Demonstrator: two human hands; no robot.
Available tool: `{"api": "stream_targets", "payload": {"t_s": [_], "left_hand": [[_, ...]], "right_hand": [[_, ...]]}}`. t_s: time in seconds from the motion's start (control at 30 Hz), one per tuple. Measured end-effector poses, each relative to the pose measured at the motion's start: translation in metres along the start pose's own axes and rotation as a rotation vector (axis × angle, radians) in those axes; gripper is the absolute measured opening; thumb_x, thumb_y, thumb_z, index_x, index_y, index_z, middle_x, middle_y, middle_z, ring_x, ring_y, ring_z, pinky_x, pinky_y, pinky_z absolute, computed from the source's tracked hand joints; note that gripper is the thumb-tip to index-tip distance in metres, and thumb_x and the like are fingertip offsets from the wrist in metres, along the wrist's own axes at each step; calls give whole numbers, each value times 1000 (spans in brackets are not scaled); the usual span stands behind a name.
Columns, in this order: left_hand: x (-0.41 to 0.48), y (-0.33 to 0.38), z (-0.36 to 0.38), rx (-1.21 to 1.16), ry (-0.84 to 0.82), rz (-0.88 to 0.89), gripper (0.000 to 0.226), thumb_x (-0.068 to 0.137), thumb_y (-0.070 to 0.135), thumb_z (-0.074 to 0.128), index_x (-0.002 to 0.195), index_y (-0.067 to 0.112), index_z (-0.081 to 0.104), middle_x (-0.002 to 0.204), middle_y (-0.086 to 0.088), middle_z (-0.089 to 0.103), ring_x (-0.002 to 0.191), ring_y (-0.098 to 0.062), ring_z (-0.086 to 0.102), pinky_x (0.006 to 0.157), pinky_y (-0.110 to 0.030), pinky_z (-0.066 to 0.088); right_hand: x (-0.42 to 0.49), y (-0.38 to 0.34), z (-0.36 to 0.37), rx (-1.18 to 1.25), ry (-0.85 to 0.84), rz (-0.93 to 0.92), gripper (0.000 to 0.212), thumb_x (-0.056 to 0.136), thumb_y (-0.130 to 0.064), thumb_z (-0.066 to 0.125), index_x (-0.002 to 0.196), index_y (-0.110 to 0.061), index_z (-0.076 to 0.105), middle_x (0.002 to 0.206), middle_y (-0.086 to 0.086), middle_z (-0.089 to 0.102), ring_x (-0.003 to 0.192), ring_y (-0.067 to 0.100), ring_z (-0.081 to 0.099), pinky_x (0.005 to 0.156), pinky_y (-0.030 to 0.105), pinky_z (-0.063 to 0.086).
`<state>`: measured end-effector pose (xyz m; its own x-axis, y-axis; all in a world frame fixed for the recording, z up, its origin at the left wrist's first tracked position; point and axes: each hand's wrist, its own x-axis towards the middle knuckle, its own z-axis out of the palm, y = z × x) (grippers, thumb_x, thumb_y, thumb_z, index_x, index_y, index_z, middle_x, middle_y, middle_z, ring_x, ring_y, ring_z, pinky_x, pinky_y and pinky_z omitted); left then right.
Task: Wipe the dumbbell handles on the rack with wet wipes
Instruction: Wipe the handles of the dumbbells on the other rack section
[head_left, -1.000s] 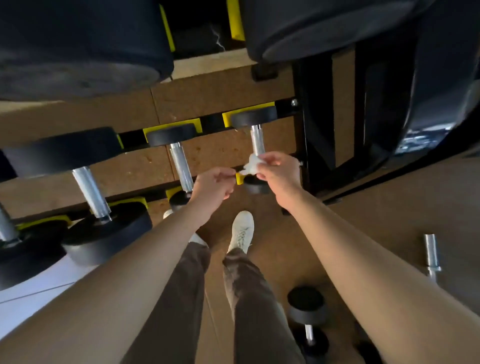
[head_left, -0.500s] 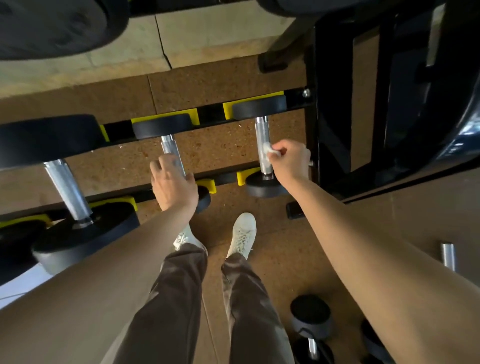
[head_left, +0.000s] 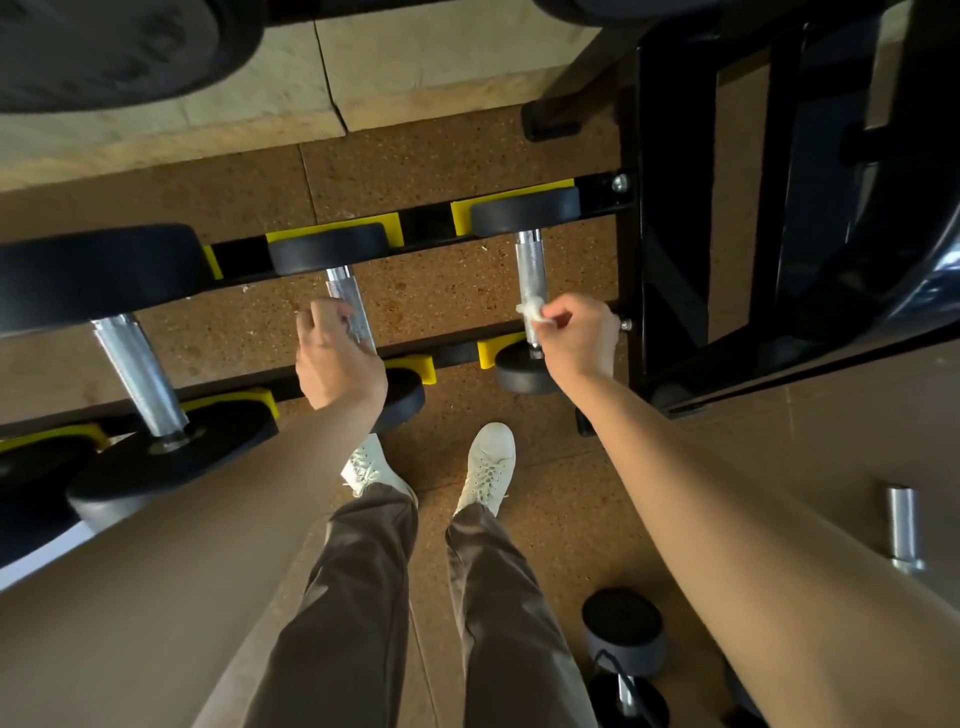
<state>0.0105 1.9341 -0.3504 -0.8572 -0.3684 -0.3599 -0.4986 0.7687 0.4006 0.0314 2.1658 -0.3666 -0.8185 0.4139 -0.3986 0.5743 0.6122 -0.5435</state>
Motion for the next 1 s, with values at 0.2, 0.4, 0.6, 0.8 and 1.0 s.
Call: {"api": "stream_targets", "payload": {"t_s": [0.2,0.4,0.6,0.8,1.0], "left_hand": [[-36,20,23,-60,-151,21,42,89,17,71,128,23,55,127,-2,53,117,-20,52,82,-29,47],[-44,77,50,-440,-446,21,34,98,22,64,132,25,59,111,10,65,98,-4,62,86,-27,55],[-34,98,76,-464,-489,-10,42,93,29,72,133,29,62,113,10,67,102,-8,62,85,-29,53],[-19,100,86,-356,-410,-65,30,92,26,73,122,22,68,110,3,68,98,-15,68,85,-34,60],[1,94,88,-484,-254,-307,32,96,27,67,128,23,64,113,-2,70,99,-19,70,86,-40,62]], "right_hand": [[4,-8,-11,66,4,-54,10,88,-15,73,96,-9,73,93,2,72,80,12,67,62,20,53],[26,-16,-5,111,133,-193,14,88,-17,73,100,-11,74,94,1,71,81,11,64,73,26,55],[2,5,-7,49,-111,-188,26,90,-6,69,114,-14,73,114,1,66,101,12,61,86,23,52],[10,8,-23,234,-124,-47,37,88,-8,71,124,-14,65,121,-4,66,103,10,65,82,22,55],[9,15,0,110,-292,-58,79,92,-11,68,156,-28,26,151,-1,46,131,19,53,104,41,51]]}}
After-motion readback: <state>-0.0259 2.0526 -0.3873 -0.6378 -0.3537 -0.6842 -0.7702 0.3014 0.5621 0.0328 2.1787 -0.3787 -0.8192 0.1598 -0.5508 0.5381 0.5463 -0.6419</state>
